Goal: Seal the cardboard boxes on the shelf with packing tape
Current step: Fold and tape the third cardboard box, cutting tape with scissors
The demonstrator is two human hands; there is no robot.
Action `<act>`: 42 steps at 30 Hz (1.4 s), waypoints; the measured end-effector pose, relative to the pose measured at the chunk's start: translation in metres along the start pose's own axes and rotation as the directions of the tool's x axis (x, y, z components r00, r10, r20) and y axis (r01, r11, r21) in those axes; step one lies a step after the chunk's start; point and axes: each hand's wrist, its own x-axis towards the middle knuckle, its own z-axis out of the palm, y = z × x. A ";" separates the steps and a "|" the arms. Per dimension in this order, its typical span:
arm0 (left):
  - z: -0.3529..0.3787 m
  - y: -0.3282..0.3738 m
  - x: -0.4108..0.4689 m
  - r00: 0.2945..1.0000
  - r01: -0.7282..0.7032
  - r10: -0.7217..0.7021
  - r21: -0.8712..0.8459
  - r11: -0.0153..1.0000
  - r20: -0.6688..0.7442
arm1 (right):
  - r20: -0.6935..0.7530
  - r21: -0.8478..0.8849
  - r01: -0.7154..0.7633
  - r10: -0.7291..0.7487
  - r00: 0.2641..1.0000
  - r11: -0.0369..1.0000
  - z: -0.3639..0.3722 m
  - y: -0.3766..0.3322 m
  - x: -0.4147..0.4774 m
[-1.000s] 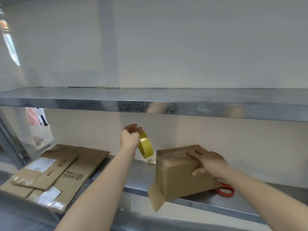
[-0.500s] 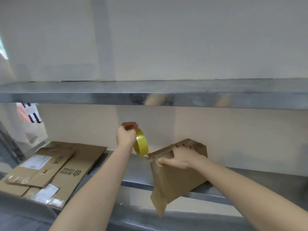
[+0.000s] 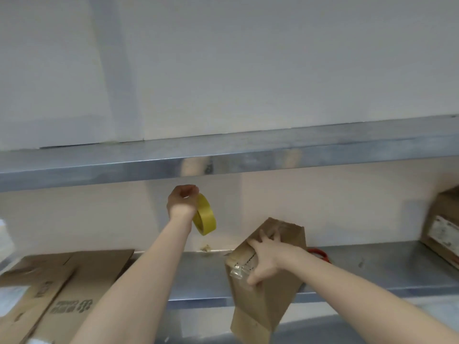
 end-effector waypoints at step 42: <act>0.202 0.065 -0.159 0.978 -0.152 0.137 -0.089 0.984 -0.159 | -0.248 0.208 0.355 -0.302 0.921 0.911 -0.066 0.340 -0.022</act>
